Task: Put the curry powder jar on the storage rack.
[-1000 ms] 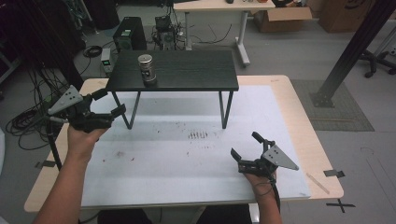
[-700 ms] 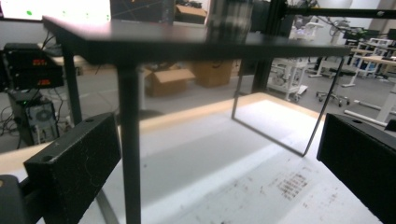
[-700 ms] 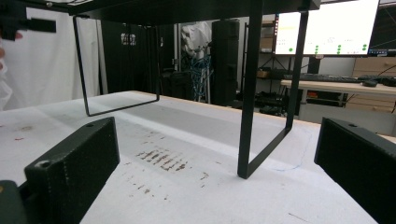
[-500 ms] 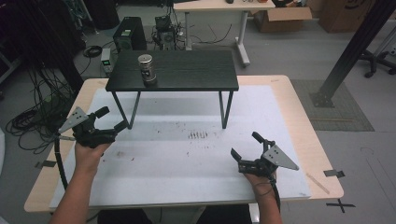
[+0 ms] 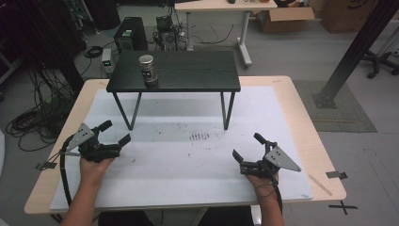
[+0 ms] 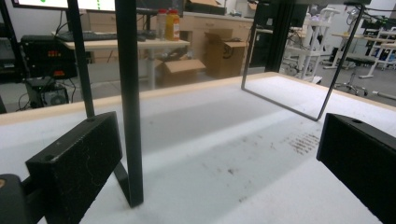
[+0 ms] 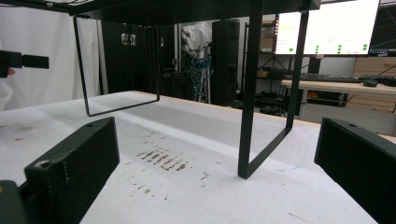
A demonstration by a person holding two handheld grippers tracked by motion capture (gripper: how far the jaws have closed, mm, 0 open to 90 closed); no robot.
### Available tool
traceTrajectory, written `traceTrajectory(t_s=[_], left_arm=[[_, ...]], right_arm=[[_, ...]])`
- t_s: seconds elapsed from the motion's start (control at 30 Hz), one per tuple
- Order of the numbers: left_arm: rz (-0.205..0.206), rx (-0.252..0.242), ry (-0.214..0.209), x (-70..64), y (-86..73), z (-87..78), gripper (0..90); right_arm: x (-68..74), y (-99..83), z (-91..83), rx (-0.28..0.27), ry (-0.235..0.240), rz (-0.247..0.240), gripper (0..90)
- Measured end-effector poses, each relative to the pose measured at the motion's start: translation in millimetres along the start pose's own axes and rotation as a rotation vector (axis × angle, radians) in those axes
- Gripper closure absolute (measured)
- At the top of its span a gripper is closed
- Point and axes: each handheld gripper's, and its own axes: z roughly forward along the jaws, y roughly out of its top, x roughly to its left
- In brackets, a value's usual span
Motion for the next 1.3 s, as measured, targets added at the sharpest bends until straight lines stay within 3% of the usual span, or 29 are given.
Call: traceTrajectory(t_s=[0.47,0.73,0.97,1.07,1.17,1.3], left_arm=[[-0.009,-0.002,0.005,-5.9,-22.8,-7.3,0.6],[-0.011,-0.025,-0.018,-8.7,-31.5,-10.1,0.9],[0.013,-0.085,-0.012,-11.7,-35.0,-15.7,0.6],[0.058,-0.116,0.013,-17.0,-37.4,-18.1,0.2],[0.089,-0.123,0.024,-20.4,-38.2,-18.5,0.2],[0.083,-0.122,0.026,-19.9,-38.2,-18.4,0.2]], right_arm=[[0.1,0.0,0.0,0.000,0.000,-0.001,0.0],[0.3,0.0,-0.2,-0.002,0.000,-0.002,0.0],[0.2,-0.1,-0.7,-0.006,-0.001,0.000,0.0],[0.3,-0.1,-0.6,-0.004,-0.001,-0.001,0.0],[0.6,-0.2,-0.6,-0.004,-0.001,-0.002,0.0],[0.9,-0.3,-1.3,-0.011,-0.001,-0.006,0.0]])
